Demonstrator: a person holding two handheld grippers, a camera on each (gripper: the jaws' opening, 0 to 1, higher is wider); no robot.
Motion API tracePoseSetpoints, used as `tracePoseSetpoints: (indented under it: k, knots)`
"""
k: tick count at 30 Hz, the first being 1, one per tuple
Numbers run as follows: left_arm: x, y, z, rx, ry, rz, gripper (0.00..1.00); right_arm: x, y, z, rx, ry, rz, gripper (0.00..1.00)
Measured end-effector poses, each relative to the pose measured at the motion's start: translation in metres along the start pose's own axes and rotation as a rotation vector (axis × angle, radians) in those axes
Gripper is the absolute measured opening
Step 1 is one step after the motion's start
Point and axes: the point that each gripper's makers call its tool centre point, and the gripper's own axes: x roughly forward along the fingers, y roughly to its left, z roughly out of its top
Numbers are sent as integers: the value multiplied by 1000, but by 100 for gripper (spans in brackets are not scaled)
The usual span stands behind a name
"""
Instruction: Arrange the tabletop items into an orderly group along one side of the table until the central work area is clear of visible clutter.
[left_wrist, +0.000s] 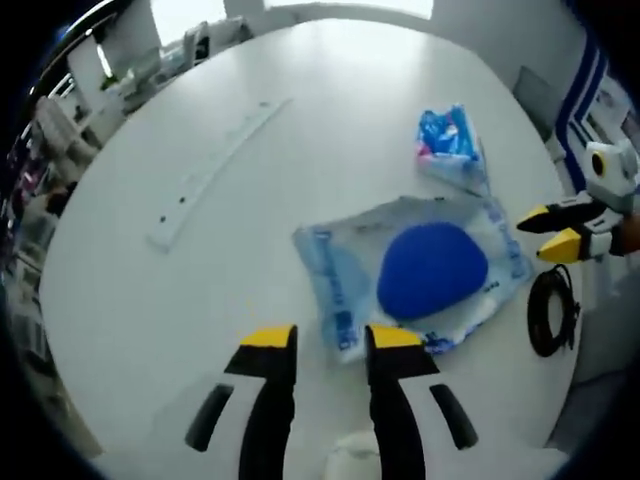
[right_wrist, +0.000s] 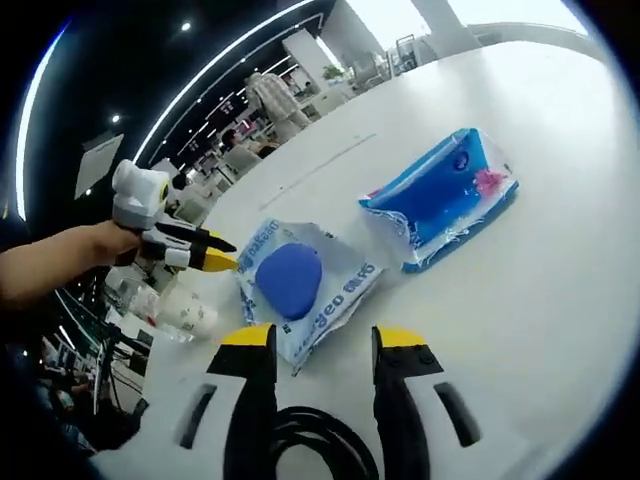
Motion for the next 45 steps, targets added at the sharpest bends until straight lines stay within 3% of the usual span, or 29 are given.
tracePoseSetpoints:
  k: [6,13,18,20,23,29,35,45]
  knots:
    - [10,0,-6,-30,16,-22,20,11,6,-13,83,52,31,23]
    - [17,-6,-7,-60,25,-57,14,20,8,-16,82,66,30,17]
    - [19,-9,-6,-56,27,-61,10,22,7,-18,79,79,15,7]
    - [18,-10,-4,27,19,-40,5,22,6,-17,61,80,8,5]
    - [16,-16,-4,70,28,-40,1,22,6,-17,46,79,0,2]
    - [9,-18,-4,68,33,-45,0,19,7,-18,41,88,-1,0]
    - [-5,-20,6,95,6,-27,0,12,11,-5,-21,56,-2,0]
    - [-30,-24,15,115,-36,0,0,-3,17,18,-51,16,17,0]
